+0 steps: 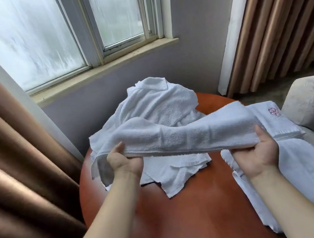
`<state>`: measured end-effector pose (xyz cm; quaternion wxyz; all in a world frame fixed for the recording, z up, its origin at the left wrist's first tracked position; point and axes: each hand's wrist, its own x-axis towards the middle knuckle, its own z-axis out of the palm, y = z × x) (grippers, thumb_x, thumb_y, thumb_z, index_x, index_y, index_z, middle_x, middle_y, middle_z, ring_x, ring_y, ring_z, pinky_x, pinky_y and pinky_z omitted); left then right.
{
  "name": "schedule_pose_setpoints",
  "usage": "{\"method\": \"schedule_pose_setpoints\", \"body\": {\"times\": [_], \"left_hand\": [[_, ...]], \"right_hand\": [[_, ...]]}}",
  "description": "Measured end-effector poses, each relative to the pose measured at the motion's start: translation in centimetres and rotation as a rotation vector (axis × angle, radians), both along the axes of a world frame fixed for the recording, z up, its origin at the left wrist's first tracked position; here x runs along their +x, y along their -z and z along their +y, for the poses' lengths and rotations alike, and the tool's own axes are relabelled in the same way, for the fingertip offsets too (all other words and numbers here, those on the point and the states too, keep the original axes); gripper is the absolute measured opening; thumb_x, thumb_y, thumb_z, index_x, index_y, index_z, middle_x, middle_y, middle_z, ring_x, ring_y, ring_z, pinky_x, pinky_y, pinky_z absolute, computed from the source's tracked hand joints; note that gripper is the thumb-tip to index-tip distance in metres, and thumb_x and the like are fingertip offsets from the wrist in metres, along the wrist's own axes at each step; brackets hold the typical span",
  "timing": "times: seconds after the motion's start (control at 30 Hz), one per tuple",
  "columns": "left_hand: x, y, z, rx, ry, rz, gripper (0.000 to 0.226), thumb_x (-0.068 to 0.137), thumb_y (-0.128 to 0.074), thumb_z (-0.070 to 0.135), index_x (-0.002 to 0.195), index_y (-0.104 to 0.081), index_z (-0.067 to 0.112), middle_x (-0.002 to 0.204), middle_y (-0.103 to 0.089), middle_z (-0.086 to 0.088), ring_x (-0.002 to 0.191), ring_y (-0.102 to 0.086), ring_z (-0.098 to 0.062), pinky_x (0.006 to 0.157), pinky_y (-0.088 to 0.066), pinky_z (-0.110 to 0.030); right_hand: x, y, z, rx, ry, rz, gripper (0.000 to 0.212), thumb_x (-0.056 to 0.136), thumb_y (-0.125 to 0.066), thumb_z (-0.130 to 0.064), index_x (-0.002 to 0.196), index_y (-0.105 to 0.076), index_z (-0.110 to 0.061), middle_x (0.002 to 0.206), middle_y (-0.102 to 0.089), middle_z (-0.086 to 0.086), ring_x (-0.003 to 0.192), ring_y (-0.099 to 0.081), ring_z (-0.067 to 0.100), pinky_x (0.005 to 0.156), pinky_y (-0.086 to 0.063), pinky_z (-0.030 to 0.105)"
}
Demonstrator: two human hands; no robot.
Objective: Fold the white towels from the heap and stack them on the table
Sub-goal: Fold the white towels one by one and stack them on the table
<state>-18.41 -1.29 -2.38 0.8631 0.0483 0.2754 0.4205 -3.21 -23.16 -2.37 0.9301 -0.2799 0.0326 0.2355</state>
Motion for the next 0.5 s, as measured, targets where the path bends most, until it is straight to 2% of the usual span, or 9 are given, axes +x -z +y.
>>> {"method": "schedule_pose_setpoints", "body": {"times": [0.1, 0.13, 0.23, 0.27, 0.33, 0.37, 0.4, 0.43, 0.5], "left_hand": [[-0.8, -0.9, 1.5, 0.027, -0.039, 0.010, 0.035, 0.090, -0.043, 0.012, 0.117, -0.064, 0.008, 0.115, -0.068, -0.013, 0.101, -0.064, -0.033, 0.093, -0.050, -0.045], [-1.0, -0.9, 1.7, 0.041, -0.032, 0.022, 0.034, 0.090, -0.044, 0.014, 0.117, -0.064, 0.009, 0.115, -0.068, -0.013, 0.101, -0.064, -0.033, 0.092, -0.050, -0.044], [-1.7, 0.7, 2.2, 0.036, -0.013, 0.089, 0.029, 0.093, -0.044, 0.018, 0.112, -0.066, 0.011, 0.115, -0.067, -0.013, 0.103, -0.062, -0.033, 0.094, -0.048, -0.045], [-2.1, 1.7, 2.5, 0.006, -0.009, 0.117, 0.028, 0.094, -0.045, 0.017, 0.112, -0.065, 0.011, 0.116, -0.067, -0.014, 0.105, -0.062, -0.034, 0.095, -0.047, -0.047], [-3.0, 4.2, 3.3, -0.061, 0.006, 0.167, 0.035, 0.091, -0.045, 0.014, 0.121, -0.062, 0.011, 0.122, -0.064, -0.015, 0.111, -0.059, -0.038, 0.101, -0.043, -0.053], [-3.6, 5.5, 3.6, -0.088, -0.003, 0.196, 0.039, 0.090, -0.043, 0.011, 0.125, -0.060, 0.012, 0.126, -0.062, -0.015, 0.112, -0.059, -0.038, 0.102, -0.041, -0.056], [-4.2, 6.7, 3.9, -0.101, -0.025, 0.232, 0.043, 0.090, -0.040, 0.006, 0.128, -0.058, 0.012, 0.128, -0.061, -0.014, 0.110, -0.059, -0.038, 0.101, -0.041, -0.056], [-4.8, 7.9, 4.0, -0.103, -0.047, 0.270, 0.048, 0.089, -0.036, 0.001, 0.130, -0.057, 0.012, 0.130, -0.060, -0.014, 0.106, -0.060, -0.037, 0.099, -0.042, -0.056], [-6.0, 10.0, 4.0, -0.086, -0.031, 0.328, 0.053, 0.086, -0.033, -0.004, 0.129, -0.059, 0.013, 0.128, -0.061, -0.014, 0.104, -0.060, -0.037, 0.096, -0.045, -0.055]], "right_hand": [[0.3, -0.5, 0.2, 0.011, -0.004, -0.044, 0.075, 0.035, -0.084, -0.028, 0.109, -0.071, -0.017, 0.112, -0.070, 0.008, 0.103, -0.068, 0.027, 0.089, -0.053, 0.043], [0.2, -0.7, 0.2, 0.005, -0.003, -0.045, 0.071, 0.040, -0.083, -0.029, 0.109, -0.070, -0.017, 0.112, -0.070, 0.007, 0.103, -0.068, 0.026, 0.089, -0.053, 0.041], [-0.1, 0.2, 0.4, -0.044, 0.036, 0.002, 0.056, 0.077, -0.067, -0.027, 0.131, -0.058, -0.018, 0.130, -0.062, 0.007, 0.115, -0.062, 0.026, 0.089, -0.054, 0.043], [-0.3, 0.9, 0.3, -0.045, 0.051, 0.015, 0.062, 0.072, -0.072, -0.029, 0.131, -0.058, -0.018, 0.131, -0.062, 0.006, 0.114, -0.063, 0.026, 0.088, -0.054, 0.044], [-0.4, 2.6, 0.0, -0.083, 0.098, 0.053, 0.095, 0.038, -0.086, -0.034, 0.128, -0.060, -0.019, 0.127, -0.065, 0.005, 0.114, -0.064, 0.026, 0.092, -0.052, 0.046], [-0.5, 3.4, -0.4, -0.119, 0.123, 0.086, 0.103, 0.031, -0.087, -0.035, 0.130, -0.059, -0.019, 0.127, -0.065, 0.005, 0.117, -0.062, 0.027, 0.096, -0.050, 0.047], [-0.7, 4.0, -0.5, -0.136, 0.116, 0.095, 0.098, 0.041, -0.086, -0.034, 0.133, -0.057, -0.019, 0.129, -0.064, 0.004, 0.120, -0.059, 0.027, 0.098, -0.049, 0.047], [-0.9, 4.8, -0.8, -0.161, 0.124, 0.110, 0.078, 0.062, -0.079, -0.032, 0.135, -0.054, -0.018, 0.131, -0.062, 0.004, 0.121, -0.058, 0.027, 0.099, -0.048, 0.047], [-0.9, 6.6, -1.3, -0.185, 0.116, 0.159, 0.043, 0.096, -0.047, -0.024, 0.138, -0.051, -0.017, 0.135, -0.059, 0.006, 0.122, -0.058, 0.026, 0.103, -0.045, 0.044]]}}
